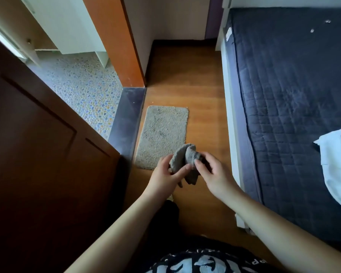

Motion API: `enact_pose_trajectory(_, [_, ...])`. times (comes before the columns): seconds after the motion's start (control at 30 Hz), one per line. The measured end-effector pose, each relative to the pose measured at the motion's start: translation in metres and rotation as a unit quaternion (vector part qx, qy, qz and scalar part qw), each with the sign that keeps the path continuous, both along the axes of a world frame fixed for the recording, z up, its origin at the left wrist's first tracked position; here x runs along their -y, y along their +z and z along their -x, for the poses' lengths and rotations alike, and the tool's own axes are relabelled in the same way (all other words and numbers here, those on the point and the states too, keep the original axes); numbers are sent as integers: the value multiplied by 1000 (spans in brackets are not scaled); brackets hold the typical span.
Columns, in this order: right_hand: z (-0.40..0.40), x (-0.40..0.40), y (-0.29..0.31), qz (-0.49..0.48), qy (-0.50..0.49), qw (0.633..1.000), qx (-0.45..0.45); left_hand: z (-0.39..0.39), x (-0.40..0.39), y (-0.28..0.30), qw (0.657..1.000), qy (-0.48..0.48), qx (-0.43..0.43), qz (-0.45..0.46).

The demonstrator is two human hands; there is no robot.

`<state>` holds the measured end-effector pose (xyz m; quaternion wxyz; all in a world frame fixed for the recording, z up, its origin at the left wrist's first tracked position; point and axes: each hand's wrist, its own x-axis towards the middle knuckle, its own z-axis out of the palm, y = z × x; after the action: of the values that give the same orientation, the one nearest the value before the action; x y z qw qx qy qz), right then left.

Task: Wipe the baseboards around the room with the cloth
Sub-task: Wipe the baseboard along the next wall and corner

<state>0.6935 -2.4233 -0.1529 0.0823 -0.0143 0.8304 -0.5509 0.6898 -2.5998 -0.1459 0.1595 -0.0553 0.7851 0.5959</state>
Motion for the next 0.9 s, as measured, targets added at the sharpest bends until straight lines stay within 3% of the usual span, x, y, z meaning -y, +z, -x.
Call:
enact_pose_trajectory(0.1, [53, 2, -6, 16, -8, 999, 47, 52, 16, -12, 997, 34, 42, -46])
enact_pose_trajectory(0.23, [119, -3, -3, 75, -111, 985, 106, 117, 34, -18, 979, 80, 113, -153])
enact_pose_trajectory(0.37, [174, -15, -1, 159, -135, 967, 147, 182, 43, -14, 969, 36, 150, -191])
enact_pose_trajectory(0.67, [281, -83, -7, 214, -142, 957, 135, 314, -4, -10, 954, -8, 172, -246])
enact_pose_trajectory(0.8, [335, -135, -18, 283, -89, 939, 175, 374, -44, -10, 957, 16, 151, -247])
enact_pose_trajectory(0.9, [371, -174, -18, 225, 9, 955, 192, 416, -77, 4, 965, -11, 141, -223])
